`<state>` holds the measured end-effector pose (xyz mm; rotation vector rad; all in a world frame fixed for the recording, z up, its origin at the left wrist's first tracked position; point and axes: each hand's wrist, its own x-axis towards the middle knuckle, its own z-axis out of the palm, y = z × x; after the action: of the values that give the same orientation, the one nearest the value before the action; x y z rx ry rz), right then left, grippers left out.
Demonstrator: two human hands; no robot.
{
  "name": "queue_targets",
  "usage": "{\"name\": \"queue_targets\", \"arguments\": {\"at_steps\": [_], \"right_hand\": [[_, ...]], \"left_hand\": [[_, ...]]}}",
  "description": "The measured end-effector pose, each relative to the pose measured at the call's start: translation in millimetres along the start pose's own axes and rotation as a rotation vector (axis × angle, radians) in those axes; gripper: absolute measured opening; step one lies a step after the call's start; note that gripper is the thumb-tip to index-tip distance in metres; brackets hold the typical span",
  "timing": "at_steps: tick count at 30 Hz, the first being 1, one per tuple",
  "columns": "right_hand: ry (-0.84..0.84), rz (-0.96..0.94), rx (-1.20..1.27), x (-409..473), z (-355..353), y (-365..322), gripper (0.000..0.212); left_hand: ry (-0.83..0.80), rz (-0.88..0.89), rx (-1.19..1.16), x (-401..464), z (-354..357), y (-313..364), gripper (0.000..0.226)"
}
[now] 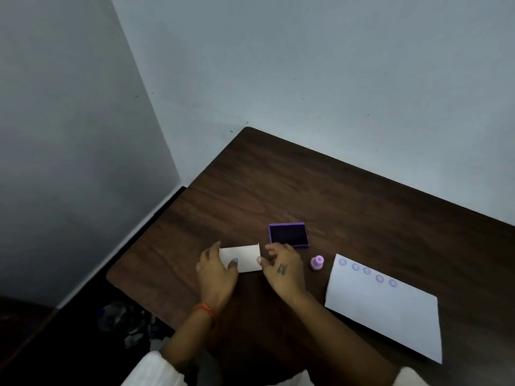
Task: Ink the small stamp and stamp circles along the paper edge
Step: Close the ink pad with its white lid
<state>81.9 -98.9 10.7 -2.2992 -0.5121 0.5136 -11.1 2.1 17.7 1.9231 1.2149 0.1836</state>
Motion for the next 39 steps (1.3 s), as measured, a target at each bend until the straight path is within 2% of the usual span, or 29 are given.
{"name": "queue_targets", "arguments": {"at_steps": [4, 8, 13, 20, 27, 34, 39], "right_hand": [[-0.077, 0.071, -0.108, 3, 12, -2, 0.047], [-0.068, 0.065, -0.129, 4, 18, -4, 0.039], [-0.085, 0.096, -0.083, 5, 20, -3, 0.035], [0.094, 0.072, 0.051, 7, -4, 3, 0.025], [0.288, 0.133, 0.11, 22, -43, 12, 0.022], [0.316, 0.177, 0.069, 32, -58, 24, 0.018], [0.27, 0.257, 0.015, 36, -50, 28, 0.025]], "left_hand": [[-0.077, -0.094, 0.038, 2, 1, -3, 0.063], [-0.141, -0.119, 0.061, 3, 2, -1, 0.063], [-0.149, -0.149, 0.047, 3, 1, 3, 0.062], [-0.137, -0.076, 0.001, 0, 4, 27, 0.062], [-0.182, 0.008, -0.052, 0, 27, 68, 0.062], [-0.231, -0.015, -0.015, 3, 53, 83, 0.06], [-0.242, -0.058, 0.016, 3, 64, 81, 0.061]]}}
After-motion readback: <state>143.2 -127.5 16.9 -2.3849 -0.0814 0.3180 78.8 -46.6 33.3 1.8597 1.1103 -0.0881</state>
